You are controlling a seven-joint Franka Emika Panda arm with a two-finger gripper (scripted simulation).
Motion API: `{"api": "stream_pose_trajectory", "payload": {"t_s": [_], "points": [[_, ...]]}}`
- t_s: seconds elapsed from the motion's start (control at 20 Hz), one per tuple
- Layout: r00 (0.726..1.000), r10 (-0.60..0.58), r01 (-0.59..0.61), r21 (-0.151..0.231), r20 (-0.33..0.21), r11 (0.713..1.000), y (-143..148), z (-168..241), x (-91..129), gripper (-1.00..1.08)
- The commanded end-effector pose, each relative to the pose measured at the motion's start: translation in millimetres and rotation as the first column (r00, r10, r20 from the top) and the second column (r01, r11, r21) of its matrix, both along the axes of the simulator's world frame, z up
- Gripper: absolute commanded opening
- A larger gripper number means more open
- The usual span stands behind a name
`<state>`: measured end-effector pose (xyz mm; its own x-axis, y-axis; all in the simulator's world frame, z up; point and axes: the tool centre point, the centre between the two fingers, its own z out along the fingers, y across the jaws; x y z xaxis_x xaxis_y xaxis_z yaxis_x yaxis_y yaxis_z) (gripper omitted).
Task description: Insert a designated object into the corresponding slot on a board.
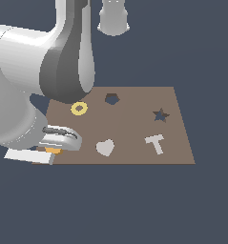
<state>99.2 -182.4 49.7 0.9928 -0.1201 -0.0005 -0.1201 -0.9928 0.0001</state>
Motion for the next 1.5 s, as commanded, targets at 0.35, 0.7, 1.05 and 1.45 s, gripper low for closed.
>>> {"api": "stream_pose_trajectory", "payload": {"t_s": [0.35,0.7,1.05,1.45], "points": [[1.000,0.000,0.000,0.000,0.000,1.000,0,-14,0,1.00],[1.000,0.000,0.000,0.000,0.000,1.000,0,-20,0,-1.00],[1.000,0.000,0.000,0.000,0.000,1.000,0,-20,0,-1.00],[1.000,0.031,-0.031,0.000,0.001,1.000,3,-19,3,-1.00]]}}
